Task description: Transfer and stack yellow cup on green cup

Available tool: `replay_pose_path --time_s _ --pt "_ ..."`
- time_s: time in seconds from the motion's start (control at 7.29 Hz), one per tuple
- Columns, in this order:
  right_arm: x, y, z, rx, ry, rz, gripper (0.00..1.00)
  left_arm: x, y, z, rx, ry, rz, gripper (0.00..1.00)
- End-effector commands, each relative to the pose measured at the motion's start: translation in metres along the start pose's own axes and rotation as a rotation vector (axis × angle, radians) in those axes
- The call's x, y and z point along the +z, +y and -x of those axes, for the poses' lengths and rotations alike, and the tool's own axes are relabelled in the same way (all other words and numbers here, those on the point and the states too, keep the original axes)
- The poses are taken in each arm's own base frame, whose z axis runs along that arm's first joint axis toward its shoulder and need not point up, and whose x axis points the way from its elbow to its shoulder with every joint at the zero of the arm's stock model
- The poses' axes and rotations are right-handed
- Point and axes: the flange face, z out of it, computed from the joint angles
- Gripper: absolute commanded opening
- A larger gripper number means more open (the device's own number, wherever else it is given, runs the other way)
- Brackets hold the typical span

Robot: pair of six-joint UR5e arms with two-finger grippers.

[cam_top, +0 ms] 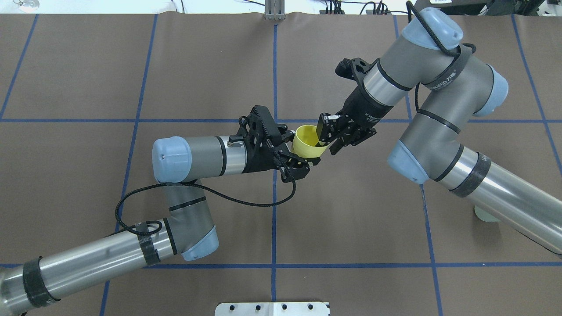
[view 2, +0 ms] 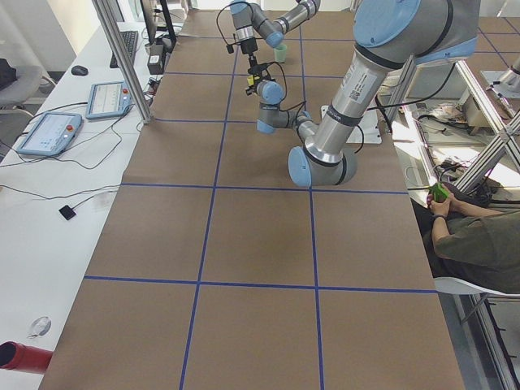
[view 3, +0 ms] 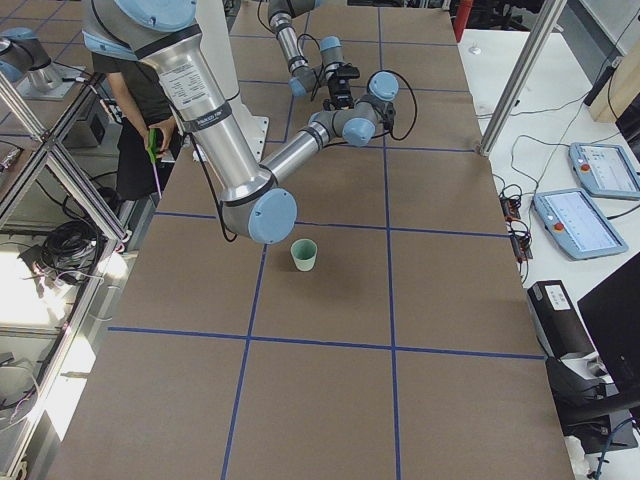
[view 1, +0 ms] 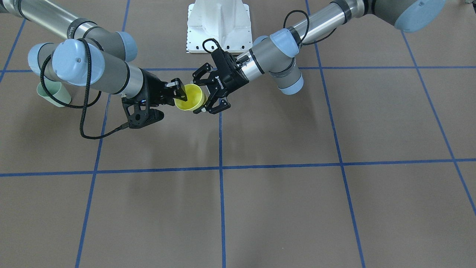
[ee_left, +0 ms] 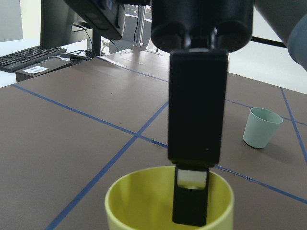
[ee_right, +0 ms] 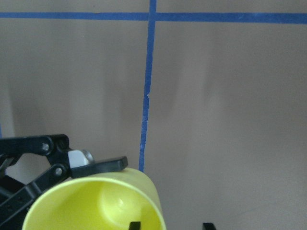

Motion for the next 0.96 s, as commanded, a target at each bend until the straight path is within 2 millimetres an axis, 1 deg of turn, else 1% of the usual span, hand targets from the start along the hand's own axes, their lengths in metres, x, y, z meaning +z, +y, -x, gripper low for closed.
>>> replay_pose_path --time_s 0.0,0.14,0.27,0.41,0.69,0.82 --pt "-0.002 0.002 0.004 -0.007 -0.009 0.008 0.27 0.000 0.000 -0.001 0.000 0.002 -0.001 0.55" --pt "-0.003 0.003 0.006 -0.010 -0.014 0.012 0.16 0.001 0.001 -0.002 -0.001 0.003 0.000 0.59" --pt "-0.005 0.004 0.008 -0.014 -0.017 0.009 0.00 0.000 0.000 -0.003 -0.057 0.006 -0.002 0.89" --pt "-0.008 0.005 0.005 -0.010 -0.024 0.020 0.00 -0.003 0.003 -0.003 -0.121 0.007 -0.003 1.00" --pt "-0.020 0.000 -0.005 0.003 -0.023 0.003 0.00 -0.011 -0.002 -0.006 -0.125 0.014 -0.016 1.00" --pt "-0.030 -0.003 -0.010 0.011 -0.025 -0.007 0.00 -0.019 0.004 -0.006 -0.126 0.014 -0.013 1.00"
